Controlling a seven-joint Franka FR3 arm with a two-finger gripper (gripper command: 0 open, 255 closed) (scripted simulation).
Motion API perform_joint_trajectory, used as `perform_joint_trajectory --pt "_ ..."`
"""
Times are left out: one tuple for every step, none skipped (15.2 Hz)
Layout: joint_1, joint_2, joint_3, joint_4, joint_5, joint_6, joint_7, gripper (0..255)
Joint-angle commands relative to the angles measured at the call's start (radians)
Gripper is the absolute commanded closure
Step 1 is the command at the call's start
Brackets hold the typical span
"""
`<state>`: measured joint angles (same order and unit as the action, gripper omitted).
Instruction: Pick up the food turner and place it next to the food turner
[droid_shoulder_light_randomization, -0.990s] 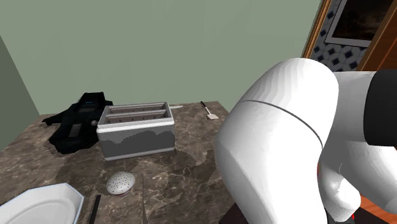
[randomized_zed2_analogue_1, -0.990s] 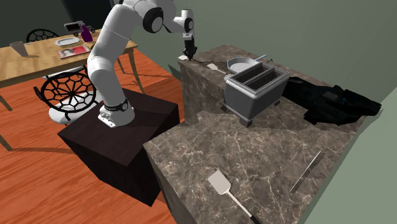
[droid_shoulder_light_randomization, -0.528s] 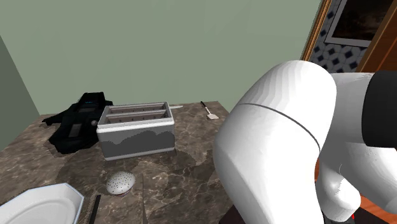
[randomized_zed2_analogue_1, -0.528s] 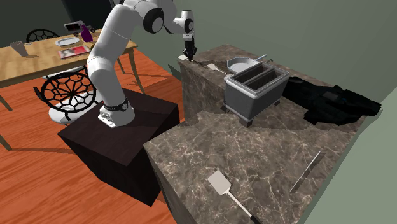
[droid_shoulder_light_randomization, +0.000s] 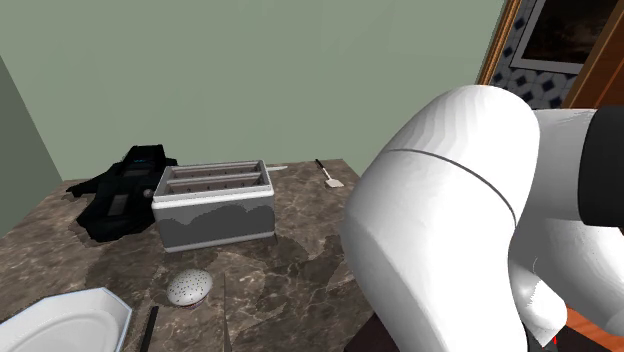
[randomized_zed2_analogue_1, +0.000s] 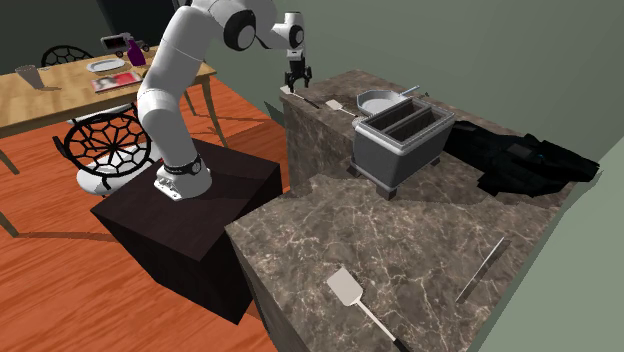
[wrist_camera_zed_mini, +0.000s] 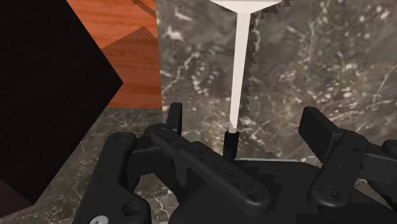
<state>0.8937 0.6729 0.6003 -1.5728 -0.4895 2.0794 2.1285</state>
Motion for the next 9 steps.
perform_joint_trajectory --pt "-0.005 -0.028 0.014 0.017 0.019 -0.042 -0.012 0" --pt "-0.006 -0.04 0.02 0.027 0.027 -0.061 -0.016 0" --pt "-0.006 -0.04 0.02 0.027 0.027 -0.061 -0.016 0" --pt "-0.006 -0.04 0.02 0.026 0.027 -0.061 -0.016 0" --pt "-0.006 -0.04 0.02 0.026 0.027 -0.061 -0.016 0" --pt "-0.006 -0.04 0.02 0.027 0.027 -0.061 -0.016 0" --pt "-0.006 -0.04 0.02 0.027 0.027 -0.061 -0.016 0" --pt "-0.006 -0.04 0.02 0.027 0.027 -0.061 -0.016 0" --pt "-0.006 -0.04 0.02 0.027 0.027 -0.061 -0.016 0"
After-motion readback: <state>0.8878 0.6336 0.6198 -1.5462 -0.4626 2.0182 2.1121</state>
